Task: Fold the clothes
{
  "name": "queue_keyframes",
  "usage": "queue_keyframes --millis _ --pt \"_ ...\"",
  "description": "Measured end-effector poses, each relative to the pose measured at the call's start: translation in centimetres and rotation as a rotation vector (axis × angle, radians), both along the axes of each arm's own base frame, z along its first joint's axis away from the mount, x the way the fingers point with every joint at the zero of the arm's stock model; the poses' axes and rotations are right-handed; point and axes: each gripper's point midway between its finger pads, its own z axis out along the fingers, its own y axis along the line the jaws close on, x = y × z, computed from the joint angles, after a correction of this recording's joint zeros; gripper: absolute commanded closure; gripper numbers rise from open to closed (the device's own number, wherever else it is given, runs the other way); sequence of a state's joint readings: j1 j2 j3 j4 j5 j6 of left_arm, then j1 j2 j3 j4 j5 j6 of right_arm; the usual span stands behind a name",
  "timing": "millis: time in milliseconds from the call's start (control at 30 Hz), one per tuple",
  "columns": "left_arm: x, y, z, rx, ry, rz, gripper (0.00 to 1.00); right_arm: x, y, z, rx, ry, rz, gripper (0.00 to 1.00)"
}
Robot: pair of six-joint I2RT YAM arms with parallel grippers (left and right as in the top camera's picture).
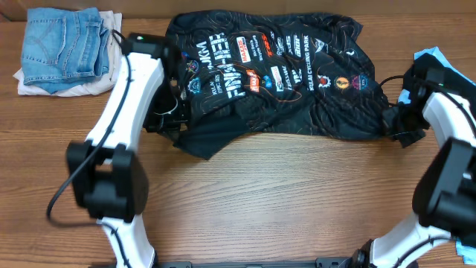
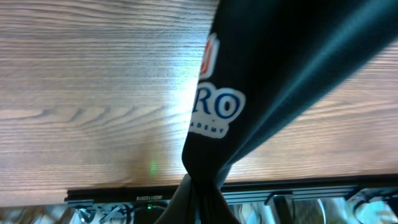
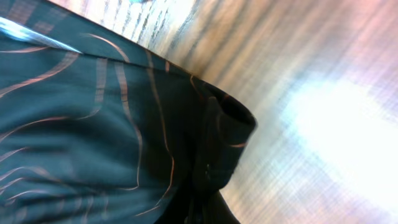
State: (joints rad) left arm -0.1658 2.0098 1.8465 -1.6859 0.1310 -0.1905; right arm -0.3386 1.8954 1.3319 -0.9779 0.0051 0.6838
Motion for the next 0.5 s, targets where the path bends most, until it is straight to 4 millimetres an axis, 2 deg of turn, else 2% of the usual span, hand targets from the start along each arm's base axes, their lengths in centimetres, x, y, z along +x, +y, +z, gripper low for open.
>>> queue_keyframes --millis 133,233,333,500 --pt "-0.8 0.1 4.1 -0.021 -0.134 0.022 0.96 -1.4 -0.1 3.8 -0.040 -0.028 -0.011 0.96" --pt "-2.1 0.2 5.7 -0.031 -0.177 0.034 0.96 -2.6 0.0 5.6 -0.062 -0.025 -0.018 0.96" --pt "-4.0 0.5 5.7 -0.026 -0.161 0.047 0.96 -3.6 0.0 6.2 -0.074 -0.002 -0.022 0.96" --pt "-6.5 0.9 3.5 -0.005 -0.054 0.059 0.96 -4.5 0.0 6.2 -0.078 0.031 -0.024 0.96"
